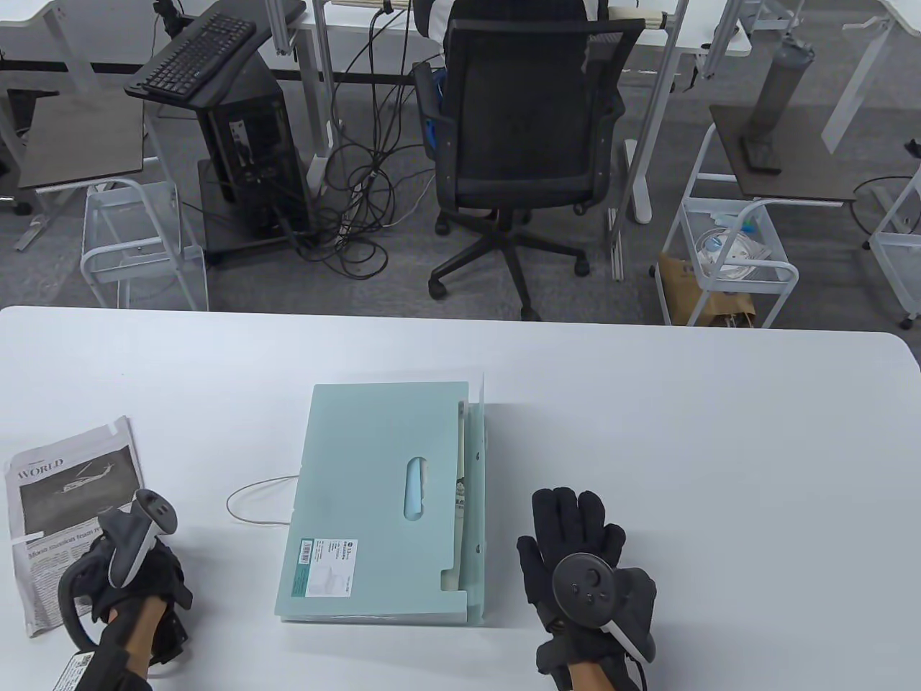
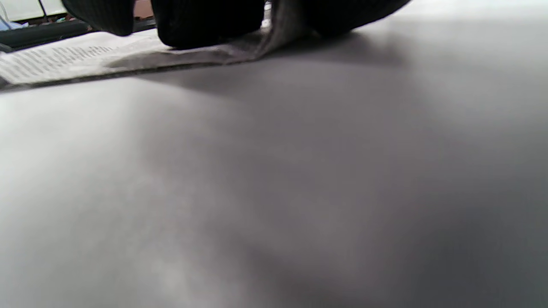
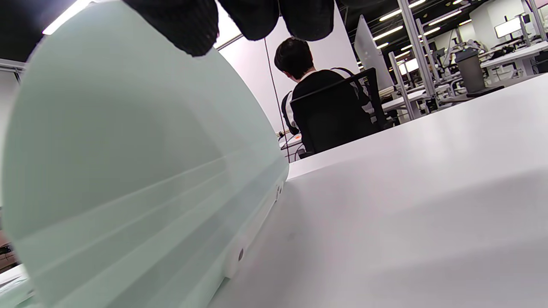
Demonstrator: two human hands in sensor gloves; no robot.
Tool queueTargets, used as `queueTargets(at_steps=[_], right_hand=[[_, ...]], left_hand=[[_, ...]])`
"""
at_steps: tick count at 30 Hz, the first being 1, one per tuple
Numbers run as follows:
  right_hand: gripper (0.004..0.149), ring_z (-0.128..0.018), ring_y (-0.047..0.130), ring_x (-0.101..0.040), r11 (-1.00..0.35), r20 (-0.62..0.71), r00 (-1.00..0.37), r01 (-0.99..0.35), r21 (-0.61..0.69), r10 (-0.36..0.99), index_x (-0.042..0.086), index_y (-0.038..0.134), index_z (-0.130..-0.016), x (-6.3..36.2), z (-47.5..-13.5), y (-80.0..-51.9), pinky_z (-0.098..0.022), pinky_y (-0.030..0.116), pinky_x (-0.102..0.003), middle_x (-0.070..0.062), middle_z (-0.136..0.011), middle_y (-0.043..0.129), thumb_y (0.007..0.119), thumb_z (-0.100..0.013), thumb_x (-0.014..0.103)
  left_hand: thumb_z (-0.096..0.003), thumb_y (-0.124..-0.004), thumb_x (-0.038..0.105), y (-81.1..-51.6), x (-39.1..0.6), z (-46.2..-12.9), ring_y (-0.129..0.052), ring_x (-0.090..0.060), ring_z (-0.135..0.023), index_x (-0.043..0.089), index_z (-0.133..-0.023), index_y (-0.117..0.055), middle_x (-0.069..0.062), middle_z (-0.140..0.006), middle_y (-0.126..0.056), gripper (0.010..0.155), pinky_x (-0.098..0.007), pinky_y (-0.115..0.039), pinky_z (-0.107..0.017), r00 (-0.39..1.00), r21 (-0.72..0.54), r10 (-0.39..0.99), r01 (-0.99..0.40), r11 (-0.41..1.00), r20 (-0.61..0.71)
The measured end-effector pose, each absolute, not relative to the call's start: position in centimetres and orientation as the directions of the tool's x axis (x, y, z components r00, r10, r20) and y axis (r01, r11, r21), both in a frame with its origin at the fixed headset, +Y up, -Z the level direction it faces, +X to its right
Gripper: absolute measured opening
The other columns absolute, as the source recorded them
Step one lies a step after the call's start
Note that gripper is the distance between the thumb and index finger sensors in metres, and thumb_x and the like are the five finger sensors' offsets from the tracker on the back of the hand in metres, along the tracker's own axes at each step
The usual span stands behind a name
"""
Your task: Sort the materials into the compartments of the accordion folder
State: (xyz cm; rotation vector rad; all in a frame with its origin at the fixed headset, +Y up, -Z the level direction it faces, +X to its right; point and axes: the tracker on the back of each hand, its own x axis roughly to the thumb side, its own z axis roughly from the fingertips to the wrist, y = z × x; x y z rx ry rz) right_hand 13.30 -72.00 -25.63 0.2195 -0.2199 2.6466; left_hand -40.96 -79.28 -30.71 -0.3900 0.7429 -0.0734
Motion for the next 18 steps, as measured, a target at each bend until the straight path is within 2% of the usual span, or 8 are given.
queueTargets(at_steps=[4,7,11,13,18], right_hand=[[0.059,-0.103,0.022,-0.062,-0.872,0.184,-0.872,-0.476,-0.113,0.453,0.007,0.041,-0.116,13.5,-25.7,-72.1,-0.065,0.023,-0.081,-0.029,-0.120,0.036,0.064,-0.068,0.032],[0.059,-0.103,0.021,-0.062,-0.872,0.185,-0.871,-0.479,-0.106,0.456,0.008,0.041,-0.116,13.4,-25.7,-72.1,-0.065,0.023,-0.081,-0.029,-0.120,0.036,0.064,-0.068,0.032],[0.059,-0.102,0.023,-0.062,-0.873,0.184,-0.871,-0.477,-0.101,0.455,0.008,0.040,-0.116,13.3,-25.7,-72.2,-0.065,0.023,-0.081,-0.029,-0.119,0.036,0.064,-0.068,0.032],[0.059,-0.102,0.022,-0.062,-0.871,0.180,-0.870,-0.480,-0.102,0.458,0.008,0.040,-0.116,13.3,-25.7,-72.2,-0.065,0.023,-0.081,-0.029,-0.120,0.036,0.064,-0.068,0.032],[0.059,-0.102,0.023,-0.062,-0.863,0.169,-0.863,-0.495,-0.101,0.475,0.008,0.040,-0.116,13.6,-25.7,-72.3,-0.066,0.023,-0.081,-0.029,-0.120,0.035,0.064,-0.068,0.032]], left_hand=[[-0.0503,-0.066,0.033,-78.8,-41.0,-30.7,-0.071,-0.041,-0.093,0.022,-0.090,-0.061,-0.015,-0.109,-0.060,0.042,-0.063,-0.068,-0.066,0.743,-0.347,-0.225,-0.011,0.938,-0.631],[-0.0495,-0.066,0.032,-77.8,-40.8,-30.5,-0.082,-0.037,-0.090,0.021,-0.090,-0.062,-0.013,-0.107,-0.066,0.042,-0.057,-0.075,-0.065,0.743,-0.257,-0.151,-0.029,0.966,-0.652],[-0.0482,-0.066,0.034,-76.9,-40.1,-30.3,-0.097,-0.028,-0.077,0.020,-0.088,-0.063,-0.014,-0.103,-0.071,0.042,-0.047,-0.087,-0.057,0.752,-0.164,-0.136,0.038,0.986,-0.646],[-0.0479,-0.066,0.034,-76.3,-39.5,-30.2,-0.103,-0.022,-0.067,0.020,-0.088,-0.063,-0.013,-0.101,-0.072,0.042,-0.041,-0.092,-0.050,0.758,-0.109,-0.135,0.085,0.990,-0.638],[-0.0480,-0.065,0.034,-74.5,-38.2,-29.9,-0.108,-0.015,-0.051,0.022,-0.088,-0.062,-0.012,-0.100,-0.073,0.042,-0.035,-0.096,-0.037,0.784,0.015,-0.108,0.148,0.989,-0.611]])
